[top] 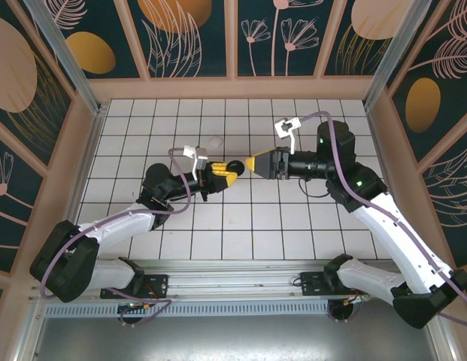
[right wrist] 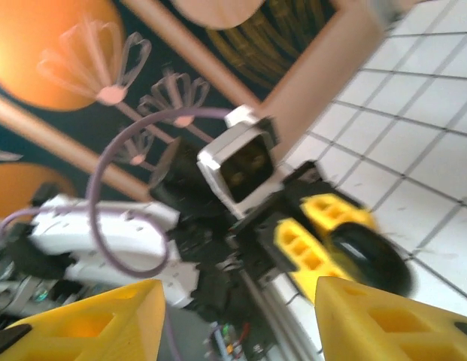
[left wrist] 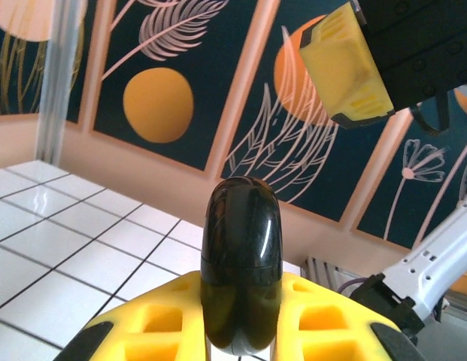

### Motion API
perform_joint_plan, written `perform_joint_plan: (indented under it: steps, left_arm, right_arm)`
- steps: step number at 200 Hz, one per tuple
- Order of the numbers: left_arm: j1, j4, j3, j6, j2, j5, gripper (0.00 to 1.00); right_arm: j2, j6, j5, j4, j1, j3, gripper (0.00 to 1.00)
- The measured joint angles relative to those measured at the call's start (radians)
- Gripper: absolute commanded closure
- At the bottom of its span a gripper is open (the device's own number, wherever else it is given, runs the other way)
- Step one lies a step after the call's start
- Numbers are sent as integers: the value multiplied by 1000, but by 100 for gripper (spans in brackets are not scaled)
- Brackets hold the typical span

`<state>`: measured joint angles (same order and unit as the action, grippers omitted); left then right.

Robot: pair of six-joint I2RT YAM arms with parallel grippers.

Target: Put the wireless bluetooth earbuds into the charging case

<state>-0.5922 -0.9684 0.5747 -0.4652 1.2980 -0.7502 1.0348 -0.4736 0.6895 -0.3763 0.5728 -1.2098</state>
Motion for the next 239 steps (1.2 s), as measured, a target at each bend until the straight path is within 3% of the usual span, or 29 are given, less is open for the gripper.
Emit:
perform_joint_plan:
  steps: [44,73,131,183,211,239]
  left_arm:
    - [56,293,53,34,-9,143,100]
    - [156,507,108,42,13,257,100]
    - [426,732,194,20,312,225,100]
    - [502,856,199,20,417,207,96]
    - [512,892,223,43,445,211,87]
    - [519,930,249,74,446,260,70]
  right_arm:
    - [27,-24,-186,-25,-143,98,43]
    - [108,-37,-280,-35,-192,153,44]
    - [361,10,-389,-2,-196,128,46]
    - [793,129,-497,-8,-111,-209,46]
    - [1020,155,-533,-39,-65,-459,45]
    - [1230,197,-558,-87,-19,-723,44]
